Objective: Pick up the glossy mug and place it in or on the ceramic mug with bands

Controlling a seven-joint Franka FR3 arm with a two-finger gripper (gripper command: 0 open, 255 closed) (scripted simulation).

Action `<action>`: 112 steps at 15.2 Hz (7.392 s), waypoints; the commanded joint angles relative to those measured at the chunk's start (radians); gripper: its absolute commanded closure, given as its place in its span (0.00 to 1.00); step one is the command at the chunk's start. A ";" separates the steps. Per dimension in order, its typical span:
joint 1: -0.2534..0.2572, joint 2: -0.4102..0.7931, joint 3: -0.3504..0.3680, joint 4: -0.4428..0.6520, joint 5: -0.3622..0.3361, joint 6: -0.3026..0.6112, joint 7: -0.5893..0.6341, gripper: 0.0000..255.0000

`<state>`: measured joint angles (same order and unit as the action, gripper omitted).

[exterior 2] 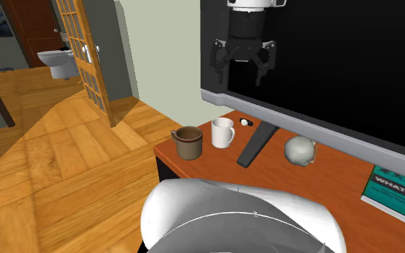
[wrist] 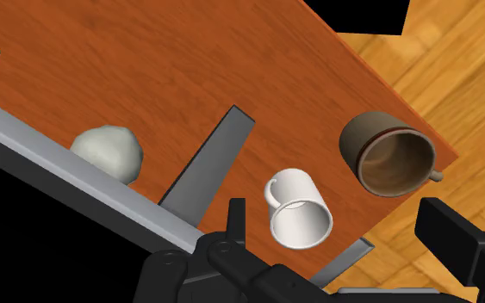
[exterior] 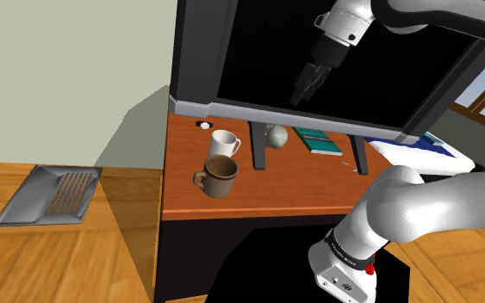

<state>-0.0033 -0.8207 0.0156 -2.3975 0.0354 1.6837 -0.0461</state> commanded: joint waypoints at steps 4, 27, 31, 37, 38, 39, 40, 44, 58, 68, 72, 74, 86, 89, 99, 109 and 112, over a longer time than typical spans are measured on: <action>0.003 0.074 0.037 -0.025 0.011 0.092 0.042 0.00; -0.012 0.759 0.220 0.076 -0.096 0.609 0.363 0.00; -0.005 0.791 0.211 0.058 -0.109 0.657 0.372 0.00; 0.004 0.791 0.202 0.058 -0.110 0.657 0.373 0.00; 0.006 0.791 0.200 0.058 -0.110 0.657 0.373 0.00; 0.004 0.786 0.197 0.058 -0.108 0.653 0.366 1.00; 0.003 0.791 0.196 0.063 -0.109 0.653 0.364 1.00; 0.000 0.781 0.191 0.066 -0.105 0.641 0.352 1.00; 0.034 0.715 0.172 0.120 -0.085 0.521 0.349 1.00; 0.035 0.662 0.168 0.204 -0.070 0.386 0.333 1.00; 0.034 0.647 0.168 0.243 -0.067 0.332 0.328 1.00; 0.033 0.640 0.168 0.264 -0.065 0.305 0.325 1.00; 0.079 0.535 0.225 0.278 -0.030 0.185 0.410 1.00; 0.109 0.489 0.264 0.256 -0.009 0.161 0.468 1.00; 0.149 0.448 0.323 0.168 0.023 0.209 0.550 1.00; 0.151 0.477 0.338 0.057 0.021 0.347 0.561 1.00; 0.151 0.485 0.341 0.038 0.020 0.375 0.564 1.00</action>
<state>0.1482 -0.3392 0.3574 -2.3473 0.0550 2.0567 0.5196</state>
